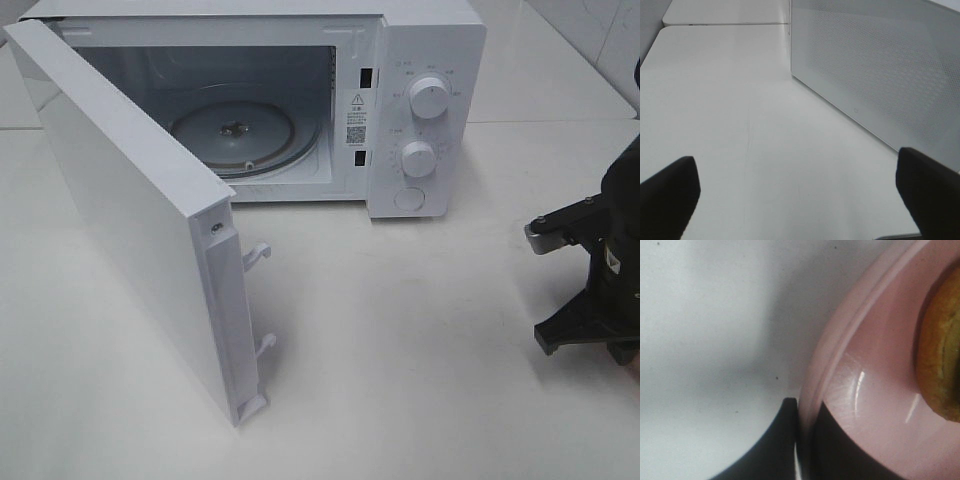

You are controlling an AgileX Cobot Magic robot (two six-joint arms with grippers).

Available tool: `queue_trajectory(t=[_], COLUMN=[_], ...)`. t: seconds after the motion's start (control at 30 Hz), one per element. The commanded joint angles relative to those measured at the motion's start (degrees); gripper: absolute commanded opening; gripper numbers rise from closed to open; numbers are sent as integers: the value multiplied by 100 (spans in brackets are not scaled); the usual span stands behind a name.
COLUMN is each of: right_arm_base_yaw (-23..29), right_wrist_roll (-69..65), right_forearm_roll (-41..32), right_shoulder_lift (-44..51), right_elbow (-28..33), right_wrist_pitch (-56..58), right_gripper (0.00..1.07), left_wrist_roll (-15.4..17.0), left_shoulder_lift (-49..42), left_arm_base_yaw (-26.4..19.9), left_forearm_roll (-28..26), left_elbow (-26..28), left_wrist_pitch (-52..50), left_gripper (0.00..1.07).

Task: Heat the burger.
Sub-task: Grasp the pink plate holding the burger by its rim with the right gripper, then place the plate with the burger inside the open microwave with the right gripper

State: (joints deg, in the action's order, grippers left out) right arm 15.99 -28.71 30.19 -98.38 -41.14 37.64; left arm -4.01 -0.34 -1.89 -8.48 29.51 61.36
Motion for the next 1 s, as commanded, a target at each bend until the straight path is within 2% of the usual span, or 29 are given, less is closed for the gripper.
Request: queue_trajectory(t=[0.03, 0.27, 1.0], right_arm_base_yaw=[103, 487, 1455], right_wrist_roll=[-252, -487, -344], right_forearm_roll=[338, 670, 653], right_shoulder_lift=[115, 332, 1180], right_elbow=[23, 23, 34], right_wrist_pitch=[304, 756, 1650], right_gripper=[0, 0, 0], left_wrist_roll=[6, 6, 6], left_shoulder_lift=[-92, -92, -92], left_arm_base_yaw=[-17, -17, -17], left_forearm_roll=[6, 6, 6], left_elbow=[6, 6, 6], left_wrist_pitch=[-23, -23, -23], left_gripper=[100, 100, 100])
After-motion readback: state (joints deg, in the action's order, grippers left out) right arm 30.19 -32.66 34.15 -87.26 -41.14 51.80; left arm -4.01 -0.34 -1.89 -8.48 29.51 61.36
